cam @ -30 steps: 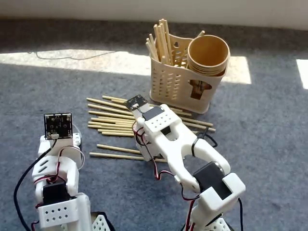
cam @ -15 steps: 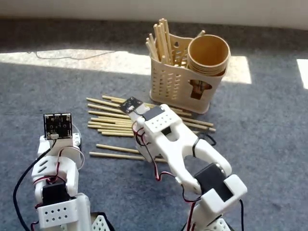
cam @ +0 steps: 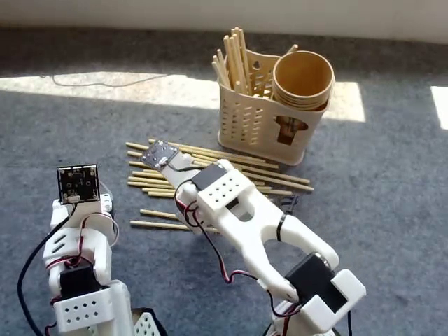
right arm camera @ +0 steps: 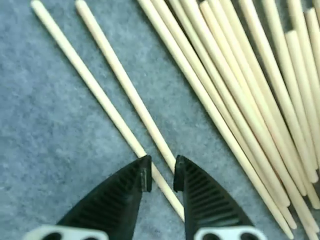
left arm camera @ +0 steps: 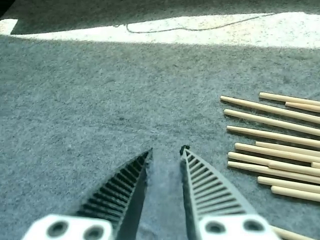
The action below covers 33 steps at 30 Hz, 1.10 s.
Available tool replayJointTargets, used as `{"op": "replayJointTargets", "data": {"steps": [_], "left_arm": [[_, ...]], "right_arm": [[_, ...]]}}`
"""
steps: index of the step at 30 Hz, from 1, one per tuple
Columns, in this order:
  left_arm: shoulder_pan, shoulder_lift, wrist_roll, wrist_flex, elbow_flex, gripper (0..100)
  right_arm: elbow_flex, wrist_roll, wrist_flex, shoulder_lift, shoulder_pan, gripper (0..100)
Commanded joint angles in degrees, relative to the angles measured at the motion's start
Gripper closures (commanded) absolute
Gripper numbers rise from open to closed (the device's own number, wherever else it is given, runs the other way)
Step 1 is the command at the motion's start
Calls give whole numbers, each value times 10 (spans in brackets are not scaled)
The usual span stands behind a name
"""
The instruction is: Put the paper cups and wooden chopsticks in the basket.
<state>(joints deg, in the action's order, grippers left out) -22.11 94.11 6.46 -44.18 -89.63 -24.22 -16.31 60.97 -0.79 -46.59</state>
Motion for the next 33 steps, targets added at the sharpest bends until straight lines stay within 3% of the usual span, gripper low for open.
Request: {"op": "replayJointTargets", "data": {"steps": [1,14,17,33], "left_arm": [[-6,6,2,11,7,894],[-6,6,2,11,7,894],[-6,6,2,11,6,894],[-6,6,2,12,3,894]], "right_arm": [[0,-8,-38,-15,-14,906],[5,-11,-59,-127,-15,913],[5,-11,-58,-123,3,991],[-58,-49,-31,184,129,995]]}}
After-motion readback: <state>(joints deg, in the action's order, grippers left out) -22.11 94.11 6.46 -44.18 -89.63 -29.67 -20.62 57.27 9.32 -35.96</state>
